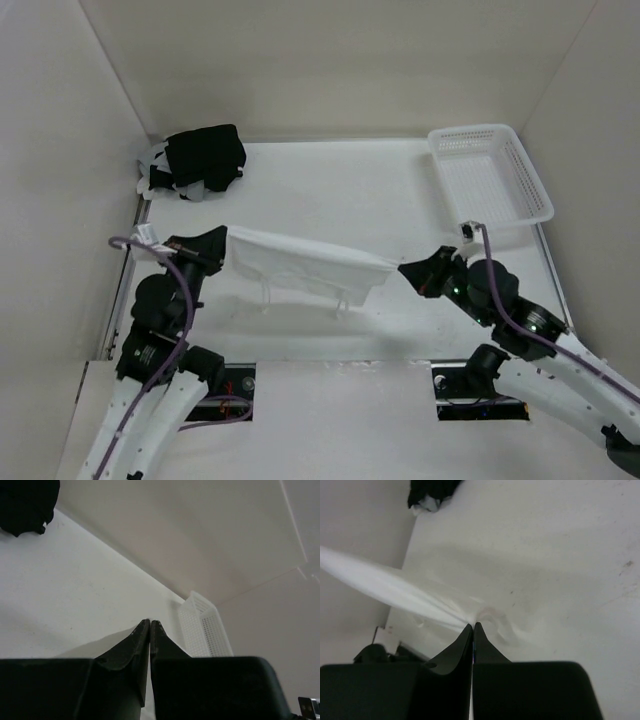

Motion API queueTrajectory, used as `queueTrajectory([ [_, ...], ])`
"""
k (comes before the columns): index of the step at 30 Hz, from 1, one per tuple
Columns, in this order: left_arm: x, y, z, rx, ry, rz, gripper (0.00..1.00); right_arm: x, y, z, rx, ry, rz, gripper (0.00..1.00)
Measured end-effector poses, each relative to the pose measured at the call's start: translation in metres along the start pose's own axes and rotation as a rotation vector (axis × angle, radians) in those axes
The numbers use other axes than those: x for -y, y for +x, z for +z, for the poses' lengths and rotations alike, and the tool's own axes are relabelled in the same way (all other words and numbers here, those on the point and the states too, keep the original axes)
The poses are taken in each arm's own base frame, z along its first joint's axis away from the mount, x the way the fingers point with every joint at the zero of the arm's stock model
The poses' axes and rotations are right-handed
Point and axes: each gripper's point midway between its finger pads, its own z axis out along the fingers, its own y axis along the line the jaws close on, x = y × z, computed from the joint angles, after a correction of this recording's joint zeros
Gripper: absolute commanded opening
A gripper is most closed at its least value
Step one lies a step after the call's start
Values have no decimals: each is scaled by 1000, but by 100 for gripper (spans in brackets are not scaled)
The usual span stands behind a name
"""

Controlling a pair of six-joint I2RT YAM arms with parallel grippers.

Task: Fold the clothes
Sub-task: Fold the tank top

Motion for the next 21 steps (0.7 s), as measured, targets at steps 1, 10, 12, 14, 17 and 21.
queueTrajectory([
  [1,5,-8,-11,11,9,-4,0,-7,-1,-13,-7,-23,7,0],
  [10,-36,29,-22,-127,-130,38,0,-16,22,-23,-121,14,-22,1],
  [12,-57,52,-10,-182,-199,66,0,0,27,1,-142,88,-32,1],
  [14,-83,80,6,-244,-279,98,0,23,30,29,-157,165,-22,1],
  [17,-129,115,29,-326,-420,144,0,69,33,71,-194,285,26,1],
  [21,-179,142,61,-388,-553,142,0,118,37,120,-260,386,84,1],
])
